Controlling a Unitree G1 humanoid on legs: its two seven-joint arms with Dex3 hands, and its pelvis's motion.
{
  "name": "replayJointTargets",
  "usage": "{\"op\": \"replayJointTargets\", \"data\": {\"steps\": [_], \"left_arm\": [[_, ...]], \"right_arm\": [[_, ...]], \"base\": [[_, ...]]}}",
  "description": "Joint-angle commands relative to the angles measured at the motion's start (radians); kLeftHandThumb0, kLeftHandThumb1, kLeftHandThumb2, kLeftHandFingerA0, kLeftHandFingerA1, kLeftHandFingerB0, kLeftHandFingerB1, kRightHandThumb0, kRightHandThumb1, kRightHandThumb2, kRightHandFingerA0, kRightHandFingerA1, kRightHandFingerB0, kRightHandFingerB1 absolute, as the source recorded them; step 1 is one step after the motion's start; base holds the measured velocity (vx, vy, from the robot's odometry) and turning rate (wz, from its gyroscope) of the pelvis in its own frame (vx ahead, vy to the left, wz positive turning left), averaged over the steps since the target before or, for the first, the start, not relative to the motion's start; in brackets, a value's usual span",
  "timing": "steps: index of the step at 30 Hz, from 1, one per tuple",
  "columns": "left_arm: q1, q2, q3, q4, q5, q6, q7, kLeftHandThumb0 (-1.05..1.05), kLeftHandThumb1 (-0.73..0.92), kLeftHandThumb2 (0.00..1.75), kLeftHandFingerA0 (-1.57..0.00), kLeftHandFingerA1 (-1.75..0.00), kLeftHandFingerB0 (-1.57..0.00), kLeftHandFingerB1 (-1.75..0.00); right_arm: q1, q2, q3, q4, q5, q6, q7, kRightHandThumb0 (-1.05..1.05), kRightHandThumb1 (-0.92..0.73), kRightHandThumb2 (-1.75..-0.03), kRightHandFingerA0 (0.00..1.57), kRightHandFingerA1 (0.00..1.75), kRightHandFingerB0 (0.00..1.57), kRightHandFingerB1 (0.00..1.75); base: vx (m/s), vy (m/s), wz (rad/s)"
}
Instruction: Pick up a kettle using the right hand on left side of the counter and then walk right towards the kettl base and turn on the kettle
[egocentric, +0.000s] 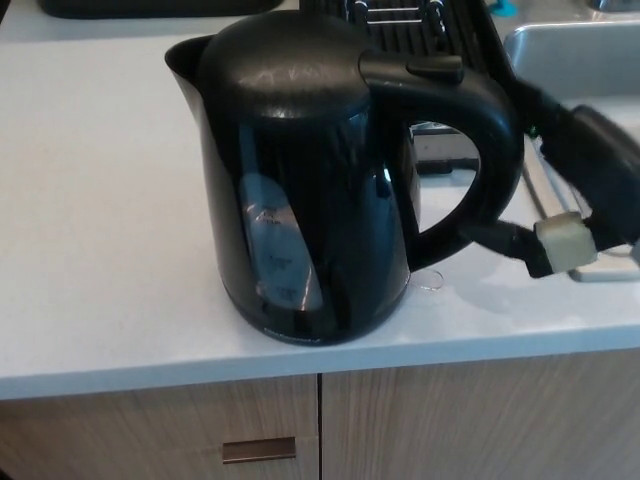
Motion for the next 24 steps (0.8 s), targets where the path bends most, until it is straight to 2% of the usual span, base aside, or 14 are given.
{"op": "replayJointTargets", "data": {"steps": [1, 5, 6, 7, 8, 10, 11, 13, 14, 15, 16, 23, 24], "left_arm": [[0.007, 0.017, 0.007, 0.012, -0.034, -0.089, -0.031, 0.31, 0.32, 1.58, -0.98, -1.26, -0.99, -1.13], [0.009, 0.017, 0.006, 0.009, -0.033, -0.092, -0.033, 0.3, 0.3, 1.61, -0.98, -1.26, -1.01, -1.14], [0.005, 0.019, 0.004, 0.014, -0.029, -0.094, -0.032, 0.33, 0.28, 1.64, -0.98, -1.27, -0.99, -1.14], [-0.002, 0.021, 0.001, 0.022, -0.023, -0.097, -0.029, 0.33, 0.28, 1.64, -0.98, -1.27, -0.99, -1.14], [0.0, 0.02, 0.001, 0.018, -0.025, -0.093, -0.031, 0.32, 0.27, 1.65, -0.98, -1.27, -0.99, -1.14], [0.007, 0.016, -0.002, -0.002, -0.027, -0.079, -0.03, 0.34, 0.28, 1.67, -0.95, -1.27, -0.98, -1.15], [0.007, 0.016, -0.002, -0.002, -0.026, -0.081, -0.027, 0.35, 0.3, 1.66, -0.97, -1.26, -0.96, -1.14], [0.007, 0.016, -0.002, -0.002, -0.026, -0.082, -0.026, 0.35, 0.3, 1.66, -0.97, -1.26, -0.96, -1.14], [0.008, 0.018, -0.003, -0.003, -0.024, -0.082, -0.025, 0.33, 0.31, 1.62, -0.98, -1.26, -0.98, -1.15], [0.008, 0.019, -0.003, -0.004, -0.022, -0.082, -0.024, 0.33, 0.31, 1.62, -0.98, -1.26, -0.98, -1.15], [0.008, 0.018, -0.003, -0.001, -0.025, -0.09, -0.027, 0.32, 0.3, 1.65, -0.99, -1.27, -0.98, -1.16], [0.01, 0.02, -0.005, 0.011, -0.021, -0.099, -0.024, 0.32, 0.28, 1.68, -0.97, -1.29, -0.96, -1.15], [0.012, 0.022, -0.005, 0.014, -0.017, -0.1, -0.021, 0.43, 0.36, 1.57, -0.97, -1.19, -0.97, -1.1]], "right_arm": [[0.0, 0.02, 0.002, 0.051, -0.029, 0.013, -0.001, -0.39, -0.32, -0.94, 0.04, 0.54, 0.0, 0.5], [-0.006, 0.038, 0.001, 0.075, -0.042, 0.016, -0.008, -0.39, -0.33, -0.95, 0.04, 0.54, 0.0, 0.5], [-0.005, 0.063, -0.013, 0.092, -0.025, -0.004, -0.026, -0.62, -0.46, -0.83, 0.23, 0.58, 0.13, 0.47], [-0.005, 0.102, -0.036, 0.118, -0.001, -0.034, -0.053, -0.62, -0.46, -0.83, 0.23, 0.58, 0.13, 0.47], [-0.008, 0.118, -0.041, 0.113, 0.001, -0.028, -0.056, -0.56, -0.63, -0.59, 0.33, 0.52, 0.22, 0.37], [-0.012, 0.143, -0.048, 0.104, -0.005, -0.029, -0.059, -0.57, -0.63, -0.58, 0.37, 0.55, 0.22, 0.38], [-0.017, 0.169, -0.047, 0.09, -0.014, -0.034, -0.081, -0.55, -0.63, -0.59, 0.48, 0.58, 0.28, 0.4], [-0.017, 0.185, -0.05, 0.084, -0.024, -0.038, -0.087, -0.55, -0.63, -0.59, 0.48, 0.58, 0.28, 0.4], [-0.022, 0.202, -0.047, 0.066, -0.03, -0.032, -0.092, -0.59, -0.5, -0.9, 0.46, 0.66, 0.23, 0.51], [-0.031, 0.224, -0.04, 0.037, -0.036, -0.022, -0.102, -0.59, -0.5, -0.9, 0.46, 0.66, 0.23, 0.51], [-0.031, 0.234, -0.044, 0.029, -0.031, -0.02, -0.1, -0.55, -0.64, -0.59, 0.52, 0.63, 0.29, 0.41], [-0.046, 0.275, -0.034, -0.071, -0.046, 0.018, -0.083, -0.59, -0.66, -0.6, 0.54, 0.59, 0.3, 0.4], [-0.055, 0.285, -0.042, -0.097, -0.039, 0.029, -0.08, -0.61, -0.66, -0.59, 0.55, 0.62, 0.3, 0.41]], "base": [[0.0, 0.0, 0.0], [0.0, 0.0, 0.0], [0.0, 0.0, 0.0], [0.0, 0.0, 0.0], [0.0, 0.0, 0.0], [0.0, 0.0, 0.0], [0.0, 0.0, 0.0], [0.0, 0.0, 0.0], [0.0, 0.0, 0.0], [0.0, 0.0, 0.0], [0.0, 0.0, 0.0], [0.0, 0.0, 0.0], [0.0, 0.0, 0.0]]}}
